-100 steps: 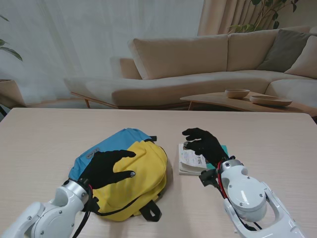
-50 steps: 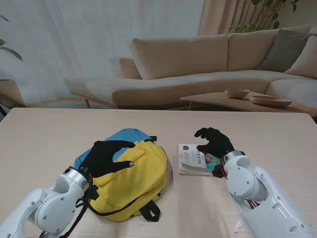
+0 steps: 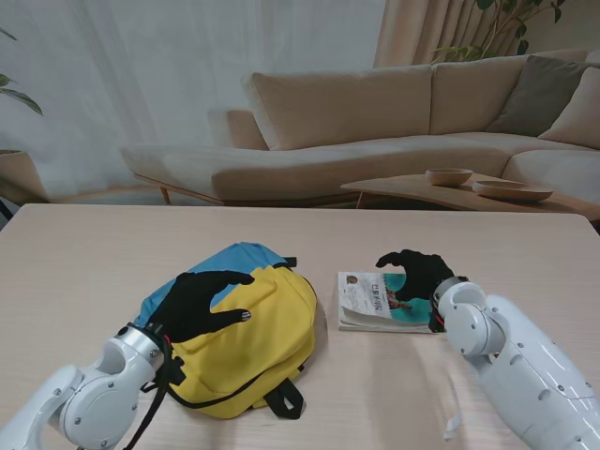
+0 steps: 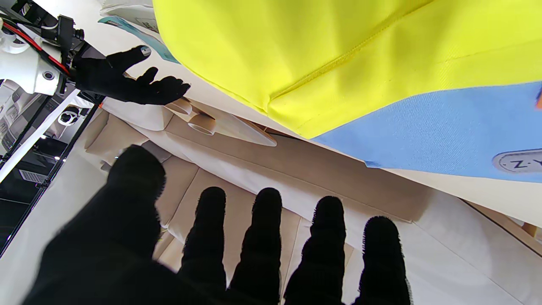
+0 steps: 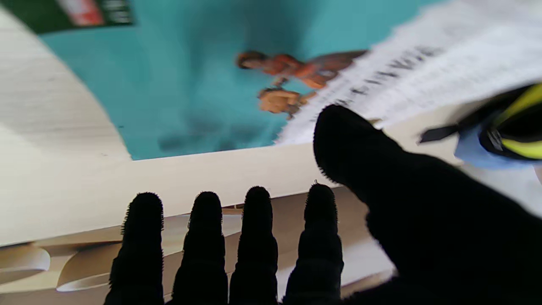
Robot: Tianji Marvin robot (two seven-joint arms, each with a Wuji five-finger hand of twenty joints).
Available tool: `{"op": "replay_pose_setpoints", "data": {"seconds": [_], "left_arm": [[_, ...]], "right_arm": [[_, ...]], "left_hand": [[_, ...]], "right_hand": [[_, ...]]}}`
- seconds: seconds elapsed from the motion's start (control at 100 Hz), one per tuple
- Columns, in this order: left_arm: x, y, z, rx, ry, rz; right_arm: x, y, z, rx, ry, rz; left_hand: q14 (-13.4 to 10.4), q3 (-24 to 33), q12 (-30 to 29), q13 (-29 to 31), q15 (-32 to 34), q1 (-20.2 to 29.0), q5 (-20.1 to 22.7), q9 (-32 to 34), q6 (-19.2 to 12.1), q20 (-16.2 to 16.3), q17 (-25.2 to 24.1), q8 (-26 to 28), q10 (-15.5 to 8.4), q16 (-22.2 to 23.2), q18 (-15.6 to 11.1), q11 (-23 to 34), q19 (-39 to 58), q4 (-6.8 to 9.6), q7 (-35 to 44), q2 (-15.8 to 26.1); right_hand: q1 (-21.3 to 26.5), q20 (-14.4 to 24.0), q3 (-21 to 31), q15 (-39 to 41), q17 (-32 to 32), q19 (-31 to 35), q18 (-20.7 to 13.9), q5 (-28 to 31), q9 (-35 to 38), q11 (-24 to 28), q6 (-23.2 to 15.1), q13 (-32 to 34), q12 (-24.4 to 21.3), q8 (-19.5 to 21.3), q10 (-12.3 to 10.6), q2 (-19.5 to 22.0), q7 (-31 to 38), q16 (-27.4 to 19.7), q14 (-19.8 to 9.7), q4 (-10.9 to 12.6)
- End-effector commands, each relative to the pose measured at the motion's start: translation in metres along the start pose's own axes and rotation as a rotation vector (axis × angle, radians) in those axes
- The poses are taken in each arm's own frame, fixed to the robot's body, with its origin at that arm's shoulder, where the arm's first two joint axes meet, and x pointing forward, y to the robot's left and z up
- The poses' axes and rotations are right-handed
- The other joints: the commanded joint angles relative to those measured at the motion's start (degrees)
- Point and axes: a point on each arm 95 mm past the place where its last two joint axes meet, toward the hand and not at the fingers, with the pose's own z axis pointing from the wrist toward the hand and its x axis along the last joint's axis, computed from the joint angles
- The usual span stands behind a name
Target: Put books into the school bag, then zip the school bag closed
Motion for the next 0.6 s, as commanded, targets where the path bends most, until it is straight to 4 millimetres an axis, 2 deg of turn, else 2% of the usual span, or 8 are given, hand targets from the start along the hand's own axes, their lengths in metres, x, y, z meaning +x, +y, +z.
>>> {"op": "replay_pose_setpoints", "data": {"seconds": [0.0,0.17,0.22,0.28,0.32,0.44,0.52,0.59], "left_arm": [[0.003,0.003,-0.001,-0.011,0.003,-0.013],[0.002,0.003,-0.002,-0.008,0.005,-0.012],[0.003,0.003,-0.002,-0.009,0.005,-0.013],[0.003,0.003,-0.002,-0.012,0.005,-0.013],[0.003,0.003,-0.002,-0.013,0.005,-0.012],[0.003,0.004,-0.002,-0.011,0.006,-0.015],[0.004,0.004,-0.002,-0.013,0.008,-0.015],[0.004,0.004,-0.002,-0.014,0.011,-0.016]], "right_arm": [[-0.003,-0.007,0.001,0.038,0.003,-0.027],[-0.007,-0.014,0.007,0.078,-0.012,-0.087],[-0.008,-0.017,0.008,0.085,-0.018,-0.095],[-0.009,-0.021,0.01,0.091,-0.025,-0.094],[-0.01,-0.023,0.01,0.094,-0.028,-0.092],[-0.012,-0.027,0.013,0.107,-0.029,-0.087],[-0.013,-0.029,0.015,0.117,-0.028,-0.093],[-0.014,-0.03,0.016,0.124,-0.028,-0.101]], "left_hand": [[-0.55,1.7,-0.34,0.03,-1.19,-0.06,0.24,-1.11,-0.36,0.54,-0.57,-0.23,-0.91,-0.44,-1.22,0.48,-2.43,2.1,0.47,-0.29],[-0.66,2.04,-0.29,0.18,-1.05,-0.23,0.15,-1.02,-0.42,0.73,-0.52,-0.22,-0.98,-0.39,-1.23,0.59,-2.6,2.04,0.56,-0.34],[-0.5,2.19,-0.26,0.28,-0.97,-0.28,0.26,-0.9,-0.31,0.83,-0.36,-0.18,-0.96,-0.36,-1.16,0.66,-2.58,2.02,0.67,-0.47],[-0.48,2.28,-0.23,0.41,-0.89,-0.37,0.4,-0.78,-0.37,0.91,-0.34,-0.13,-0.95,-0.34,-1.15,0.74,-2.61,1.99,0.79,-0.46],[-0.55,2.33,-0.2,0.37,-0.88,-0.41,0.41,-0.73,-0.29,0.96,-0.33,-0.08,-1.0,-0.35,-1.15,0.78,-2.63,1.98,0.88,-0.42],[-0.47,2.54,-0.14,0.42,-0.77,-0.45,0.38,-0.68,-0.23,1.11,-0.23,0.05,-0.94,-0.31,-1.05,0.88,-2.64,1.96,1.07,-0.52],[-0.54,2.57,-0.09,0.47,-0.71,-0.58,0.34,-0.67,-0.29,1.2,-0.15,0.1,-1.03,-0.31,-1.05,0.95,-2.65,1.92,1.13,-0.49],[-0.45,2.65,-0.07,0.5,-0.67,-0.56,0.23,-0.7,-0.21,1.28,-0.09,0.12,-0.97,-0.31,-1.07,0.99,-2.64,1.92,1.13,-0.56]], "right_hand": [[1.33,-1.28,-0.77,-1.9,-1.4,-2.25,-1.54,-3.75,-2.87,-1.63,-2.66,-3.43,-1.11,-0.84,-3.22,-2.56,-1.32,-1.12,-2.12,-1.86],[-1.51,-2.54,-2.4,-3.92,-2.82,-4.12,-2.26,-9.56,-6.28,-3.46,1.62,-5.84,-1.97,0.16,-3.25,-2.82,-2.43,-2.28,-2.73,-2.27],[-2.08,-2.74,-2.73,-3.65,-2.81,-3.95,-2.04,-11.33,-6.17,-2.12,5.85,-5.74,-1.47,2.77,-2.93,-2.53,-1.0,-2.24,-2.87,-2.22],[-2.43,-2.81,-2.62,-2.59,-2.6,-3.54,-1.82,-12.59,-6.85,2.45,10.4,-5.26,0.32,6.94,-1.92,-2.6,0.48,-1.72,-3.31,-2.27],[-2.62,-2.72,-2.45,-1.64,-2.35,-3.19,-1.7,-12.75,-7.22,5.52,11.15,-4.81,1.37,9.24,-1.53,-2.94,0.6,-1.21,-3.65,-2.36],[-2.34,-1.92,-1.54,1.55,-1.68,-1.69,-1.88,-13.07,-7.64,8.11,12.58,-4.2,1.89,14.49,-0.49,-4.32,0.11,0.52,-4.67,-2.61],[-2.29,-1.6,-1.08,2.58,-1.71,-1.29,-2.18,-13.15,-7.77,7.15,13.34,-5.02,1.28,15.19,0.91,-5.0,-2.87,1.08,-4.62,-2.78],[-2.16,-1.82,-1.26,1.34,-2.12,-1.98,-2.34,-12.98,-7.61,0.82,13.43,-6.02,-1.36,15.68,2.57,-4.72,-8.44,0.39,-4.39,-2.81]]}}
